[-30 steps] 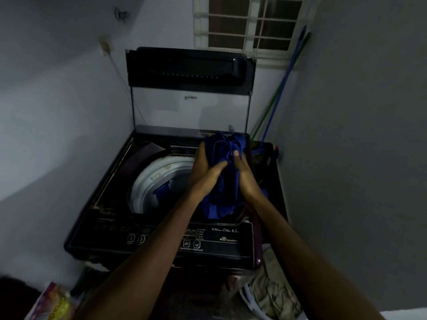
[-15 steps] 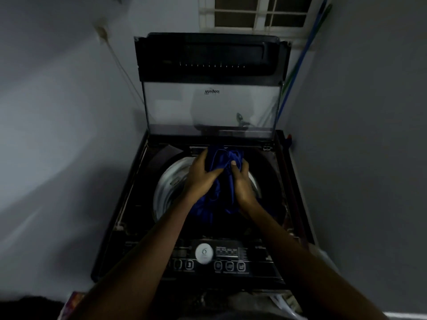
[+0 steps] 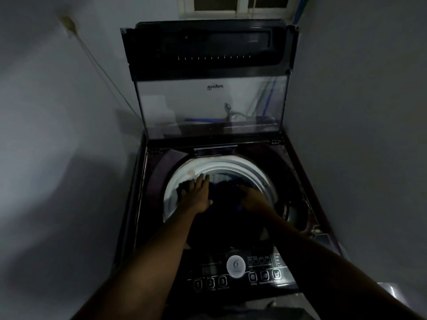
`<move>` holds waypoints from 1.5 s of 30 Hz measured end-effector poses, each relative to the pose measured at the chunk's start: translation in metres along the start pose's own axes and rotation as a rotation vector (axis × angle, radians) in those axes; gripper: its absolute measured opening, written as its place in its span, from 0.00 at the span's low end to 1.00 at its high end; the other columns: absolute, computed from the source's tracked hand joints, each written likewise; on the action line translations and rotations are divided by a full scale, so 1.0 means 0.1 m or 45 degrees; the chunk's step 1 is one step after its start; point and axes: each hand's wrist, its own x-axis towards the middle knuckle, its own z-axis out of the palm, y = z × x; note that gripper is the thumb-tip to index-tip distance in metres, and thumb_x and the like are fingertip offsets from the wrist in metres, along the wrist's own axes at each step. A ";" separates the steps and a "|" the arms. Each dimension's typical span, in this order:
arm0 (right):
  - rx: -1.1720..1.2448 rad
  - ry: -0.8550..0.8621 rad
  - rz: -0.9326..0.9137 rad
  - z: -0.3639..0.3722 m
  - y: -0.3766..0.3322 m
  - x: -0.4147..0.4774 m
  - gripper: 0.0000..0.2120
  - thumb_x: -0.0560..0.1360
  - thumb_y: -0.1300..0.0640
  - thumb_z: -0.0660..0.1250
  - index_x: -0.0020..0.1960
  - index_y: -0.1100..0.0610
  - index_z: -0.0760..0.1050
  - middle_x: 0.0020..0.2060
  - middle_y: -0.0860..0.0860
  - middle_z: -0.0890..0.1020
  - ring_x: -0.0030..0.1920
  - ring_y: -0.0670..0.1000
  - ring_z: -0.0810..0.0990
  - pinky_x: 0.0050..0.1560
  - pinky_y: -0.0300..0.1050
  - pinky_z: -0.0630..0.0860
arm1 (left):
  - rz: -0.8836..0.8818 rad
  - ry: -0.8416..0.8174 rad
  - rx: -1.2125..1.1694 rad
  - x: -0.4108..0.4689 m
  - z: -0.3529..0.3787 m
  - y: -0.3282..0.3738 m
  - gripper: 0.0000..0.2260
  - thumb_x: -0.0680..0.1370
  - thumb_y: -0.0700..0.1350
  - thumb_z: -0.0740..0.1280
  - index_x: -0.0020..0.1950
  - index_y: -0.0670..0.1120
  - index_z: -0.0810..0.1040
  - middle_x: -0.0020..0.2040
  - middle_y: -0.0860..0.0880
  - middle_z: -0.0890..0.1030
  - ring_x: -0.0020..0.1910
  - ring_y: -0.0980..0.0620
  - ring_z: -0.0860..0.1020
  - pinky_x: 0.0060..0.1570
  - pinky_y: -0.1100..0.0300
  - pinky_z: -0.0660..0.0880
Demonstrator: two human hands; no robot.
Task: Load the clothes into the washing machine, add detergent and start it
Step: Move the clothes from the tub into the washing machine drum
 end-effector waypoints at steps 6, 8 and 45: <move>-0.116 0.082 0.033 -0.09 0.16 -0.10 0.21 0.76 0.59 0.62 0.69 0.54 0.72 0.59 0.62 0.80 0.60 0.62 0.77 0.61 0.51 0.71 | 0.098 0.156 -0.147 -0.09 0.03 0.08 0.30 0.81 0.49 0.64 0.79 0.46 0.56 0.78 0.45 0.62 0.75 0.43 0.62 0.71 0.48 0.64; -0.078 0.094 0.068 -0.11 0.21 -0.13 0.21 0.75 0.56 0.61 0.66 0.56 0.75 0.58 0.62 0.80 0.59 0.61 0.78 0.61 0.50 0.71 | 0.106 0.159 -0.158 -0.12 0.08 0.13 0.28 0.80 0.50 0.65 0.77 0.47 0.61 0.75 0.45 0.66 0.73 0.43 0.66 0.69 0.47 0.67; 0.159 0.762 -0.134 -0.78 3.28 -2.63 0.20 0.79 0.57 0.61 0.71 0.56 0.69 0.69 0.54 0.73 0.70 0.54 0.70 0.68 0.46 0.67 | 0.485 0.448 -0.219 -1.35 1.97 3.88 0.25 0.83 0.52 0.60 0.78 0.46 0.61 0.77 0.48 0.64 0.74 0.48 0.65 0.70 0.53 0.65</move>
